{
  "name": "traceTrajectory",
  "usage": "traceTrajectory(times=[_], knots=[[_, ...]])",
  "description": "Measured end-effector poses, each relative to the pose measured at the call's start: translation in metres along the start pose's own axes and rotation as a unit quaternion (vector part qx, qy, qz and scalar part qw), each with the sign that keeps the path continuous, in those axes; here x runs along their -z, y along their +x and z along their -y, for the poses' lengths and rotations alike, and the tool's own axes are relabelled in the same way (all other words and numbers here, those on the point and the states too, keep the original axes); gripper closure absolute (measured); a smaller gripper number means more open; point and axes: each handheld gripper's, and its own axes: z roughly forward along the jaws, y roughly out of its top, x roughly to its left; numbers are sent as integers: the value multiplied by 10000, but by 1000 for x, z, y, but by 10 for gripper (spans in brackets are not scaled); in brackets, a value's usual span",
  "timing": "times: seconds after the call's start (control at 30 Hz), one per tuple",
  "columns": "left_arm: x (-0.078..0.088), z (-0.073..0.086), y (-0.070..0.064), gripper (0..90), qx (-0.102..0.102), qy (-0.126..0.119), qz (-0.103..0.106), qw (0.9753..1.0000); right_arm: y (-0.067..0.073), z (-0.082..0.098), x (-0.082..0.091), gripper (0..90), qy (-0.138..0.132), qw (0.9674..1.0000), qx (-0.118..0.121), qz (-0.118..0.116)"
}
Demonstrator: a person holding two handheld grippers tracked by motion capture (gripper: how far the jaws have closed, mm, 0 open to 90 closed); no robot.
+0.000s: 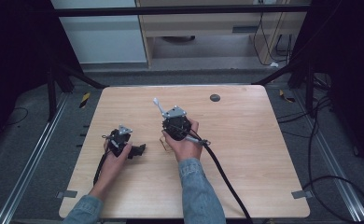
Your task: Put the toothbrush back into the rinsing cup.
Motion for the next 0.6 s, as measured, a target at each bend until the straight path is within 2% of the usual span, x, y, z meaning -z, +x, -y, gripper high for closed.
traceTrajectory(times=[0.6], knots=[[0, 0, 0, 0, 17, -15, -1, 10000, 0, -3, 12, 414, -38, 9999, -15, 145]])
